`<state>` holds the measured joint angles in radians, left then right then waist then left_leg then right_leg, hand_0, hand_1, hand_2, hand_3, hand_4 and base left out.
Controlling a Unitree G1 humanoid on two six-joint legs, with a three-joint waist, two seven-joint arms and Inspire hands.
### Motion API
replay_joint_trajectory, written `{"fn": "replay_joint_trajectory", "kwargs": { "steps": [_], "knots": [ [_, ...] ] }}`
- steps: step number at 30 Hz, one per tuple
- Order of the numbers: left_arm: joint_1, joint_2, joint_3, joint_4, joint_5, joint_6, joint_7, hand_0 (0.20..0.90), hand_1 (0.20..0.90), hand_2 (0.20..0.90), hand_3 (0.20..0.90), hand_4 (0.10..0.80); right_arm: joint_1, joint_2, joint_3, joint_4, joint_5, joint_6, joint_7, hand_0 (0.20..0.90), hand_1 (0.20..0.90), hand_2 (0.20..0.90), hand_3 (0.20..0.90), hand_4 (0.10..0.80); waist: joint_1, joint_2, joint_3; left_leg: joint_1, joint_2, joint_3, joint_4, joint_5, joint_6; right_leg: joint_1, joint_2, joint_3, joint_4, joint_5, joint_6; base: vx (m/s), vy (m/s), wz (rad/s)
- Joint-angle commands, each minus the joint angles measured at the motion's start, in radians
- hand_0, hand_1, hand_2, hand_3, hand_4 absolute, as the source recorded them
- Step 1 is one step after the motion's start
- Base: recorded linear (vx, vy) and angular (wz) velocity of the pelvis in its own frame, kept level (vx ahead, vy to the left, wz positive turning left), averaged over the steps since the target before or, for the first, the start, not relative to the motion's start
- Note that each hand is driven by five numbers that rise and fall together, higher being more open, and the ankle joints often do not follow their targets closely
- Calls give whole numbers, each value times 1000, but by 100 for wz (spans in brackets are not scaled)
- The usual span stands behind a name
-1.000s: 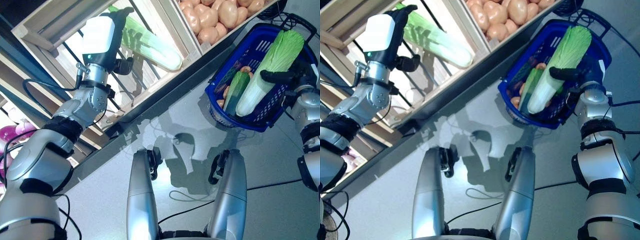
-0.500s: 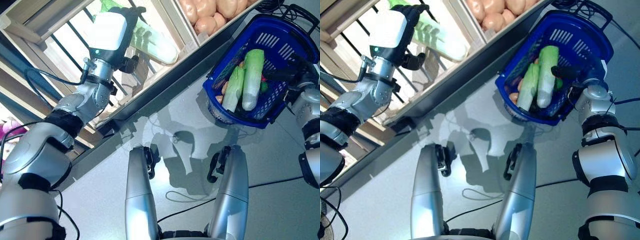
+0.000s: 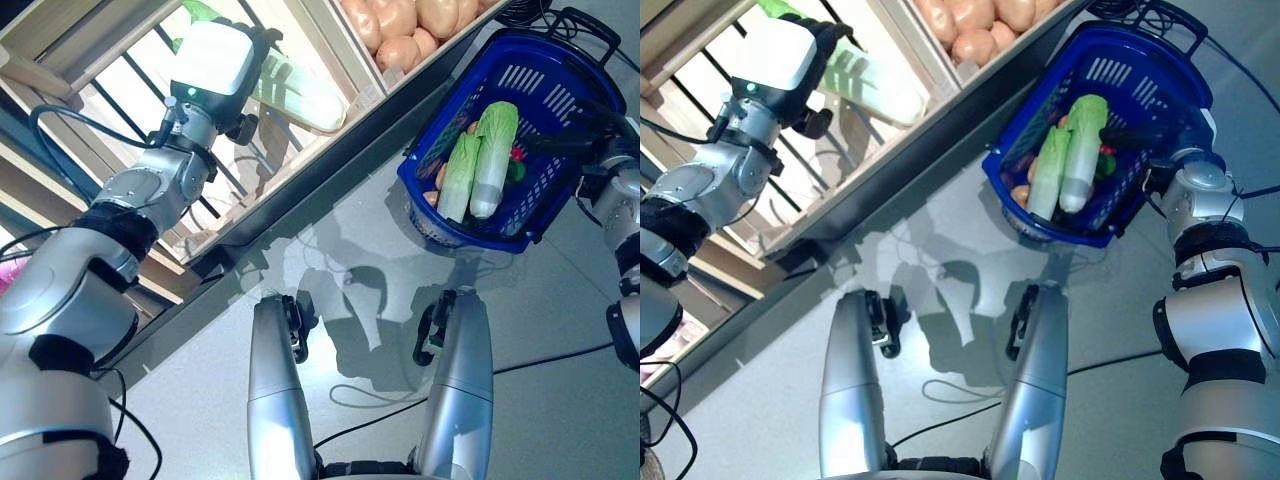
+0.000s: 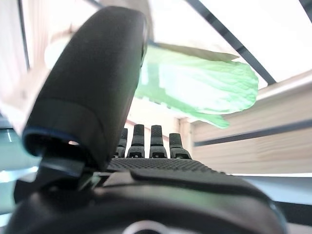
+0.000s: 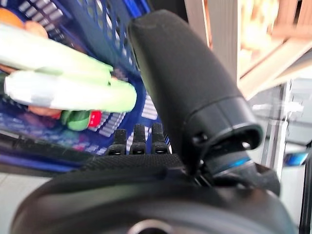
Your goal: Put vegetables into the basket
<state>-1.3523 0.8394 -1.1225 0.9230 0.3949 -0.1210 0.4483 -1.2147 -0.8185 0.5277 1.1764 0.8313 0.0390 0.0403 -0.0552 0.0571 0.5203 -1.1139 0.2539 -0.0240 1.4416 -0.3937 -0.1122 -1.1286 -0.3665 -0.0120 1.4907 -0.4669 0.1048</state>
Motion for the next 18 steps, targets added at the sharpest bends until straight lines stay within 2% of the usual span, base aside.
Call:
{"fn": "replay_joint_trajectory", "kwargs": {
  "steps": [1, 6, 9, 14, 18],
  "knots": [
    [-165, 58, -11, 65, 3, 67, -31, 900, 900, 900, 900, 800, -28, -54, -3, -49, 26, -101, 76, 900, 900, 900, 900, 800, -31, -37, -86, 33, 38, 40, 10, -146, 16, 24, -23, 0, -95, 58, 0, -38, 82, -8],
    [-191, 35, -38, 115, -32, 101, -114, 900, 900, 900, 900, 800, -17, -74, -7, -95, 64, -106, 92, 900, 900, 900, 900, 800, -47, -46, -64, 3, 52, 43, 26, -149, 14, -10, -23, 10, -105, 83, 8, -57, 47, -21],
    [-204, 22, -57, 162, -4, 72, -89, 900, 900, 900, 900, 800, 2, -91, -22, -110, 98, -123, 119, 900, 900, 900, 900, 800, -59, -54, -49, -20, 60, 43, 36, -149, 14, -30, -24, 18, -118, 102, 13, -57, 14, -15],
    [-229, 12, -92, 199, 51, 77, -9, 900, 900, 900, 900, 800, 29, -100, -49, -163, 175, -180, 142, 900, 900, 900, 900, 800, -69, -66, -32, -63, 78, 34, 58, -153, 7, -67, -32, 31, -122, 119, 19, -58, -3, -10],
    [-234, -1, -109, 217, 65, 75, -36, 900, 900, 900, 900, 800, 60, -98, -71, -190, 183, -211, 152, 900, 900, 900, 900, 800, -75, -70, -26, -91, 88, 28, 75, -158, 4, -92, -38, 36, -118, 123, 22, -48, -5, -3]
  ]
}}
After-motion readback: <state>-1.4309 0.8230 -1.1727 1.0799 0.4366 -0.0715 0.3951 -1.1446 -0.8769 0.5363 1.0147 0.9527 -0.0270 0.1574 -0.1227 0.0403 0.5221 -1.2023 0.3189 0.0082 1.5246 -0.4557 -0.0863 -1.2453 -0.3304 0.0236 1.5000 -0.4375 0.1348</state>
